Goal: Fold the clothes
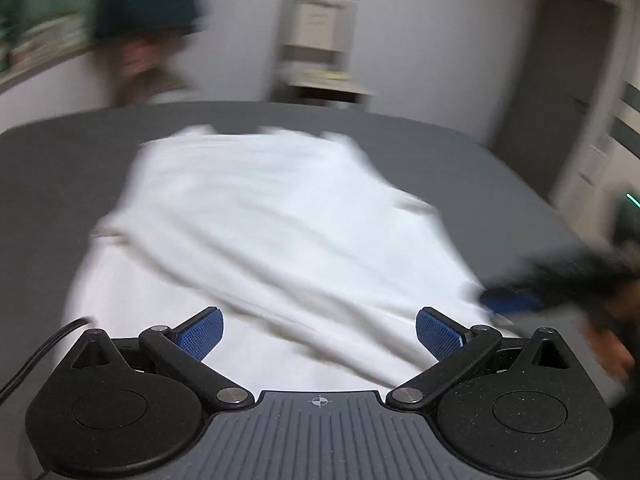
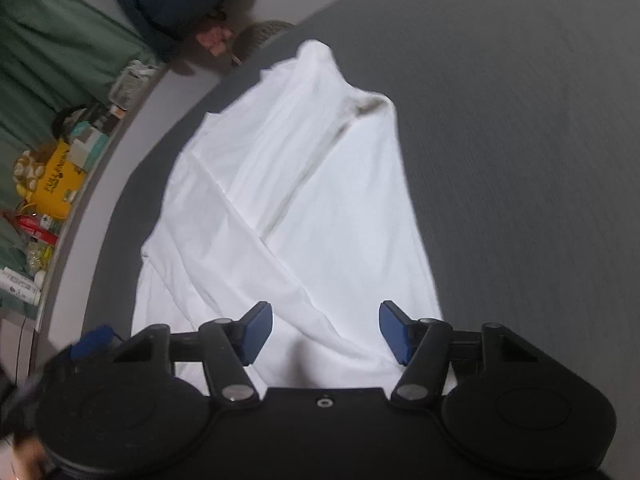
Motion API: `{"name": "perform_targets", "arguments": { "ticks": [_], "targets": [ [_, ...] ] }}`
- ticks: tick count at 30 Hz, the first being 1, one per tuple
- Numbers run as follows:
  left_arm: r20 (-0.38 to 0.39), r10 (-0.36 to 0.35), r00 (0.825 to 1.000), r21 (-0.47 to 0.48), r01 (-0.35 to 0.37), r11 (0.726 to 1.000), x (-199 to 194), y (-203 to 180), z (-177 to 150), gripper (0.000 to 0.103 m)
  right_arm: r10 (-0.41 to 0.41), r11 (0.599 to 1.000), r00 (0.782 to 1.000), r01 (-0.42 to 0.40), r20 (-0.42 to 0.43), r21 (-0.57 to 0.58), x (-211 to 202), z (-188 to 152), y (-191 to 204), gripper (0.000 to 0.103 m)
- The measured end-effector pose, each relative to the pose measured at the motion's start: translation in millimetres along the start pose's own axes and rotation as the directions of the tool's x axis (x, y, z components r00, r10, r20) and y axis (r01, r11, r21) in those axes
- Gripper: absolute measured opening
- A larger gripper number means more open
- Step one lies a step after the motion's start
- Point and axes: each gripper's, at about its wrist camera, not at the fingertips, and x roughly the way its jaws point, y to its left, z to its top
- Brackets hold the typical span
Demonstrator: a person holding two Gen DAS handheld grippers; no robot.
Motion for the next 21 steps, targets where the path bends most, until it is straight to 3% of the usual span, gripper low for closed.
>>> {"name": "perform_targets", "arguments": {
  "ticks": [3,5,8,10,16,19,21],
  "targets": [
    [0.041,0.079,0.996,-0.142,-0.072,0.987,4,55,17,0.103,-0.008,0.999,1.0,0.009,0.016,-0.033,5,1,11,0.06],
    [0.072,0.106,0.992,-0.275,-0.083,0.958,8,94,22,0.103,-0.02,0.999,1.0,0.021,0.02,-0.042,10,2,15,0.061],
    [0.123,0.063,0.99,-0.504,0.007,0.864,23,140,18,0.103,0.021,0.999,0.999,-0.02,0.038,-0.042,15,5,18,0.061],
    [0.164,0.038,0.986,-0.583,0.066,0.81,34,153,10,0.103,0.087,0.995,0.994,-0.084,0.067,-0.05,16,7,22,0.063],
    [0.175,0.072,0.982,-0.58,0.044,0.813,61,157,-2,0.103,0.29,0.952,0.948,-0.273,0.132,-0.138,31,24,64,0.063],
    [0.184,0.034,0.982,-0.614,0.087,0.784,73,162,-11,0.099,0.325,0.925,0.936,-0.285,0.134,-0.252,53,52,109,0.063],
    [0.175,0.023,0.984,-0.62,0.092,0.779,82,162,-16,0.098,0.348,0.907,0.928,-0.297,0.134,-0.297,73,78,144,0.062]
  ]
}}
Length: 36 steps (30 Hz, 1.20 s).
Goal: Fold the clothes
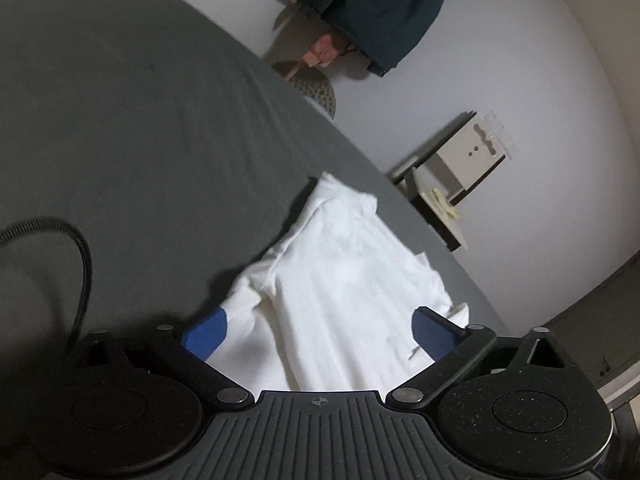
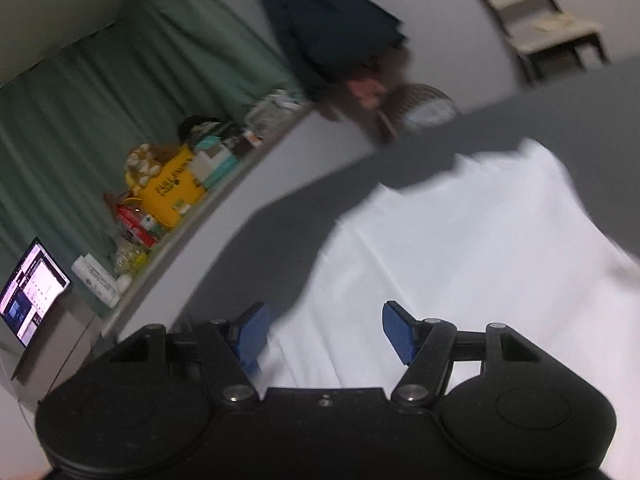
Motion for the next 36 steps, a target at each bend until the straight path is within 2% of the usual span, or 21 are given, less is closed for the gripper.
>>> {"name": "perform_targets", "arguments": {
  "ticks": [2,4,8,12,14,16,18,20,23,25,26,27,28,31,36],
  "targets": [
    [-0.008,-0.018,1.0,0.007,0.018,1.0,6,1,-4,0.091,0.017,1.0,0.999,-0.017,-0.031,0.001,47,33,13,0.059],
    [-0.016,-0.034,0.999,0.009,0.034,0.999,12,2,-7,0.083,-0.012,0.999,0.998,0.009,-0.067,-0.04,91,56,26,0.055],
    [-0.013,-0.053,0.998,-0.007,0.053,0.999,22,9,-8,0.082,-0.117,0.989,0.974,0.097,-0.192,-0.111,179,87,34,0.052],
    [0.001,-0.071,0.997,-0.032,0.071,0.997,29,14,-4,0.082,-0.173,0.977,0.948,0.131,-0.269,-0.165,228,92,33,0.047],
    [0.006,-0.079,0.997,-0.036,0.08,0.996,33,13,-2,0.081,-0.188,0.971,0.933,0.13,-0.306,-0.2,247,92,33,0.042],
    [-0.002,-0.075,0.997,-0.023,0.075,0.997,38,13,-2,0.067,-0.204,0.961,0.919,0.123,-0.338,-0.247,263,89,34,0.038],
    [-0.011,-0.061,0.998,-0.014,0.061,0.998,41,12,-3,0.064,-0.222,0.95,0.904,0.115,-0.365,-0.292,273,85,34,0.038],
    [-0.004,-0.051,0.999,-0.013,0.051,0.999,41,12,-3,0.059,-0.221,0.948,0.899,0.106,-0.378,-0.301,278,82,30,0.036],
    [-0.004,-0.023,1.0,-0.016,0.023,1.0,43,14,-2,0.045,-0.219,0.945,0.891,0.092,-0.398,-0.313,284,78,24,0.029],
    [-0.003,-0.011,1.0,-0.032,0.011,0.999,45,17,-1,0.038,-0.171,0.954,0.901,0.051,-0.399,-0.294,282,77,21,0.012],
    [-0.001,-0.005,1.0,-0.039,0.005,0.999,46,18,0,0.036,-0.149,0.958,0.905,0.033,-0.399,-0.284,281,77,20,0.008],
    [0.002,0.009,1.0,-0.04,-0.009,0.999,47,18,0,0.029,-0.135,0.959,0.906,0.018,-0.402,-0.282,280,76,20,0.006],
    [0.006,0.024,1.0,-0.041,-0.023,0.999,47,18,0,0.021,-0.138,0.957,0.908,0.018,-0.396,-0.291,281,77,20,0.005],
    [0.027,0.04,0.999,-0.092,-0.038,0.995,49,25,0,0.007,-0.129,0.949,0.922,0.009,-0.366,-0.314,281,77,27,0.004],
    [0.097,0.089,0.991,-0.119,-0.077,0.99,45,27,1,0.006,-0.131,0.937,0.924,-0.002,-0.358,-0.348,296,79,46,0.004]
  ]
}}
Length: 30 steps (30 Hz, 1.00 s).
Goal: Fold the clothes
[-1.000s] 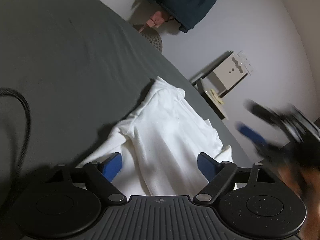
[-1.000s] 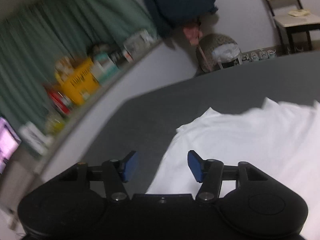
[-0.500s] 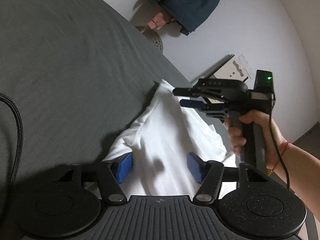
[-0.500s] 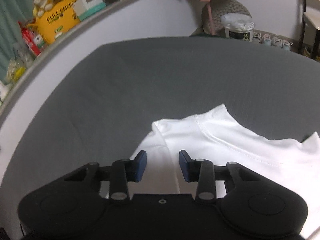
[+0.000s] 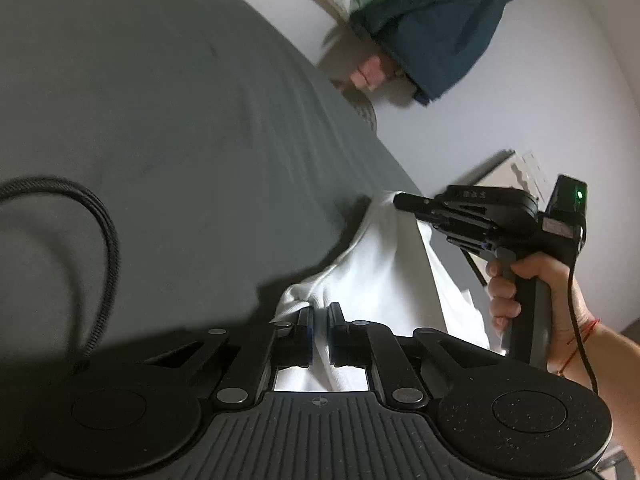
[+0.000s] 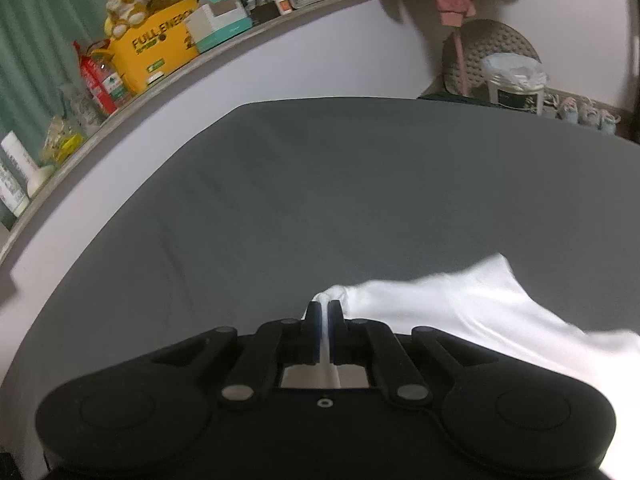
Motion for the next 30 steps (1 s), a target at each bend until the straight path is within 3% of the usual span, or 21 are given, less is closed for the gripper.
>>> {"name": "perform_targets", "arguments": {
  "ticks": [4,8,11,12,15,20,23,25,27,30],
  "targets": [
    [0.04,0.032,0.999,-0.027,-0.031,0.999,-6,2,-1,0.006,-0.034,0.999,0.999,0.034,-0.029,-0.015,23,11,11,0.004],
    [0.026,0.049,0.998,-0.029,-0.049,0.998,0,2,0,0.006,-0.114,0.994,0.992,0.113,-0.062,-0.005,43,7,16,0.005],
    [0.03,0.068,0.997,-0.007,-0.068,0.998,1,-2,0,0.006,-0.116,0.991,0.992,0.118,-0.052,0.056,38,6,12,0.005],
    [0.03,0.074,0.997,-0.003,-0.074,0.997,2,-3,0,0.006,-0.116,0.99,0.992,0.12,-0.048,0.077,36,5,11,0.01],
    [0.022,0.074,0.997,-0.008,-0.074,0.997,3,-1,1,0.006,-0.109,0.992,0.994,0.109,-0.005,0.062,7,0,8,0.039],
    [-0.025,0.11,0.994,0.015,-0.11,0.994,6,-10,13,0.007,-0.051,0.997,0.998,0.049,0.043,0.051,-77,-24,-4,0.041],
    [-0.025,0.12,0.992,0.058,-0.119,0.991,0,-22,17,0.022,-0.037,0.996,0.998,0.032,0.059,0.087,-146,-63,-15,0.044],
    [-0.008,0.114,0.993,0.067,-0.113,0.991,-10,-30,20,0.056,-0.047,0.991,0.996,0.037,0.076,0.129,-196,-99,-18,0.049],
    [0.011,0.108,0.994,0.083,-0.108,0.991,-21,-38,23,0.072,-0.077,0.982,0.993,0.06,0.09,0.181,-246,-138,-22,0.054],
    [0.03,0.077,0.997,0.197,-0.082,0.977,-45,-58,22,0.073,-0.22,0.95,0.975,0.215,-0.002,0.227,-287,-194,-18,0.055]
  ]
}}
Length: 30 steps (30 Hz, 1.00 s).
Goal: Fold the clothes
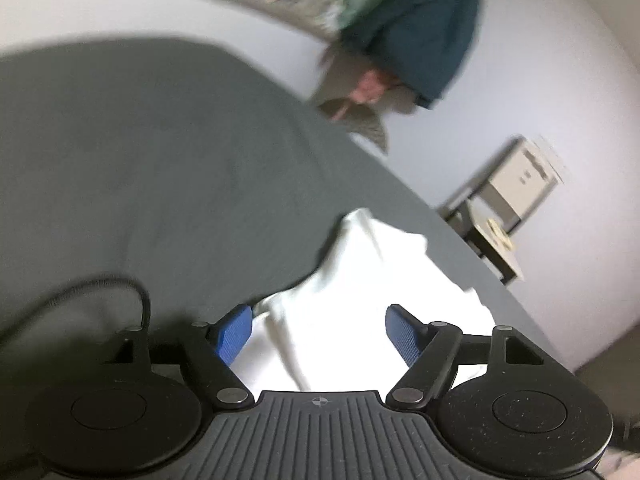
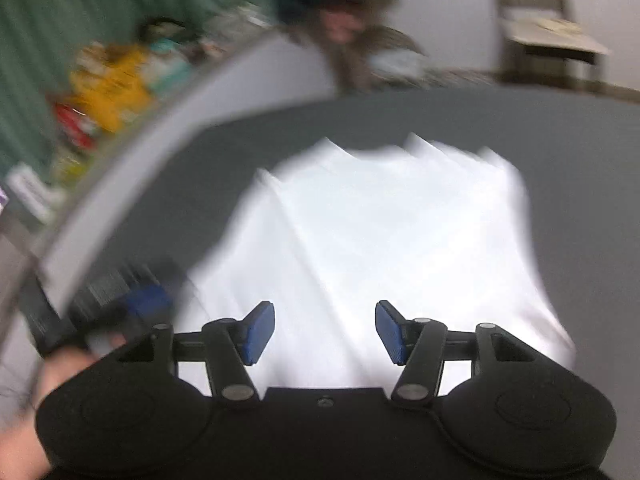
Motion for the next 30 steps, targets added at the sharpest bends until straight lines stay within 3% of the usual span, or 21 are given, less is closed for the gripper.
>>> {"name": "perform_targets", "arguments": {
  "ticks": [2,4,5,7,9,11,13,15,16,18,20,22,27,30],
  "targets": [
    [-0.023,-0.07,0.997,0.089,0.072,0.993,-14,-14,-1,0.074,-0.109,0.994,0.993,0.109,-0.052,0.012,-19,-36,-11,0.054],
    [-0.092,-0.168,0.981,0.204,0.184,0.962,-24,-32,-7,0.074,-0.156,0.986,0.983,0.161,-0.094,0.044,-24,-68,-28,0.047],
    [-0.144,-0.216,0.966,0.272,0.249,0.93,-30,-43,-11,0.073,-0.157,0.984,0.982,0.165,-0.109,0.072,-26,-84,-38,0.045],
    [-0.275,-0.292,0.916,0.432,0.39,0.813,-43,-64,-29,0.073,-0.156,0.976,0.98,0.172,-0.126,0.129,-22,-109,-55,0.038],
    [-0.397,-0.326,0.858,0.588,0.511,0.627,-61,-80,-57,0.073,-0.155,0.969,0.98,0.176,-0.127,0.175,-16,-126,-65,0.038],
    [-0.467,-0.315,0.826,0.719,0.562,0.41,-78,-94,-86,0.073,-0.126,0.964,0.986,0.148,-0.114,0.22,-12,-139,-69,0.035],
    [-0.477,-0.281,0.833,0.823,0.535,0.189,-91,-101,-117,0.073,-0.101,0.961,0.991,0.121,-0.092,0.249,-8,-149,-65,0.035],
    [-0.448,-0.254,0.857,0.885,0.465,0.008,-102,-102,-151,0.073,-0.08,0.965,0.995,0.092,-0.059,0.246,-10,-153,-65,0.029],
    [-0.432,-0.247,0.867,0.901,0.427,-0.076,-107,-103,-166,0.073,-0.065,0.966,0.997,0.073,-0.044,0.248,-14,-155,-64,0.024],
    [-0.408,-0.254,0.877,0.91,0.368,-0.193,-110,-103,-187,0.073,-0.043,0.968,0.999,0.047,-0.018,0.245,-20,-160,-63,0.023],
    [-0.401,-0.262,0.878,0.907,0.34,-0.25,-112,-108,-201,0.073,-0.028,0.97,1.0,0.027,0.0,0.242,-23,-163,-63,0.021],
    [-0.397,-0.27,0.877,0.9,0.316,-0.299,-113,-113,-214,0.073,0.0,0.966,1.0,-0.005,0.017,0.259,-25,-165,-67,0.01],
    [-0.427,-0.3,0.853,0.889,0.335,-0.312,-114,-122,-220,0.073,0.074,0.94,0.992,-0.102,0.097,0.326,-35,-170,-74,0.005],
    [-0.465,-0.284,0.838,0.867,0.366,-0.339,-114,-123,-227,0.073,0.084,0.885,0.99,-0.126,0.112,0.448,-34,-176,-87,0.005]
  ]
}}
